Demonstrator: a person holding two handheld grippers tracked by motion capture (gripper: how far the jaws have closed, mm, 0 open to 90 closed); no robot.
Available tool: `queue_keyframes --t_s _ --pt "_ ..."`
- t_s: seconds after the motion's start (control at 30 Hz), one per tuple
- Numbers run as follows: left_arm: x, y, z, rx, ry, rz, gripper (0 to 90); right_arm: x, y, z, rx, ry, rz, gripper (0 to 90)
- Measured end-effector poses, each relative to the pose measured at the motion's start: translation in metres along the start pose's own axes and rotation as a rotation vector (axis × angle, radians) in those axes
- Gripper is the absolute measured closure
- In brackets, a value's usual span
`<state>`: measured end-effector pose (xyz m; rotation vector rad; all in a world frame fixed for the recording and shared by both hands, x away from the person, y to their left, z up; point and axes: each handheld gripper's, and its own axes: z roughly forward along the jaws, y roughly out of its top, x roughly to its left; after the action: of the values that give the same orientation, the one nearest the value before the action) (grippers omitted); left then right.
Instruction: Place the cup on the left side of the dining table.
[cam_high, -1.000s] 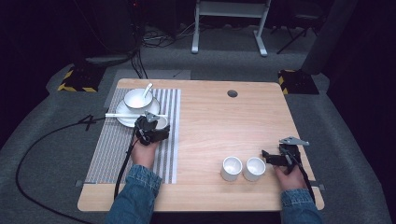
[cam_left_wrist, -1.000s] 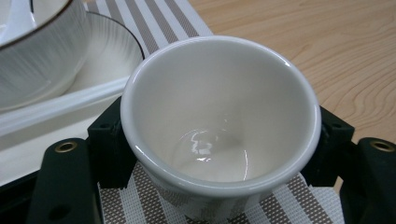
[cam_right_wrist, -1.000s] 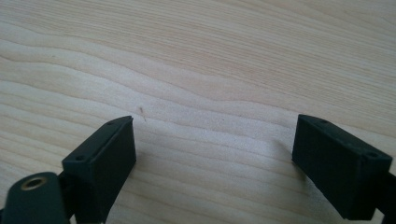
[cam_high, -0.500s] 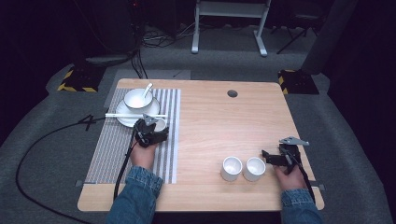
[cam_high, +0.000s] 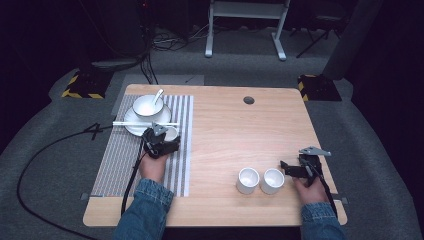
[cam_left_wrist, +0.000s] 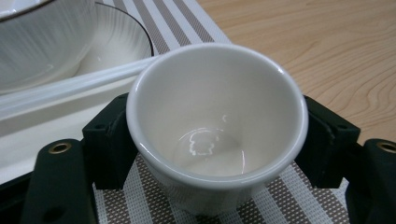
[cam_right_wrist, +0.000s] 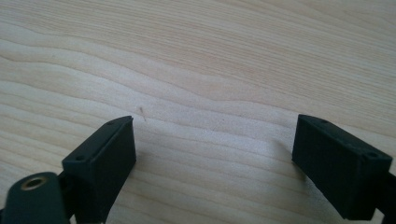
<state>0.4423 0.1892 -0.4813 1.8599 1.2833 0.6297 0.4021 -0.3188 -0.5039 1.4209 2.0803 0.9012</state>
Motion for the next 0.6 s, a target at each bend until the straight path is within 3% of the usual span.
queue_keyframes --t_s 0.23,0.6 --pt "-0.003 0.01 -0.017 -0.044 -0.008 -0.006 20.9 0.0 0.0 0.0 0.0 0.0 0.0 13.3" --pt "-0.003 0.01 -0.047 -0.044 0.0 0.006 23.7 0.0 0.0 0.0 0.0 0.0 0.0 13.3"
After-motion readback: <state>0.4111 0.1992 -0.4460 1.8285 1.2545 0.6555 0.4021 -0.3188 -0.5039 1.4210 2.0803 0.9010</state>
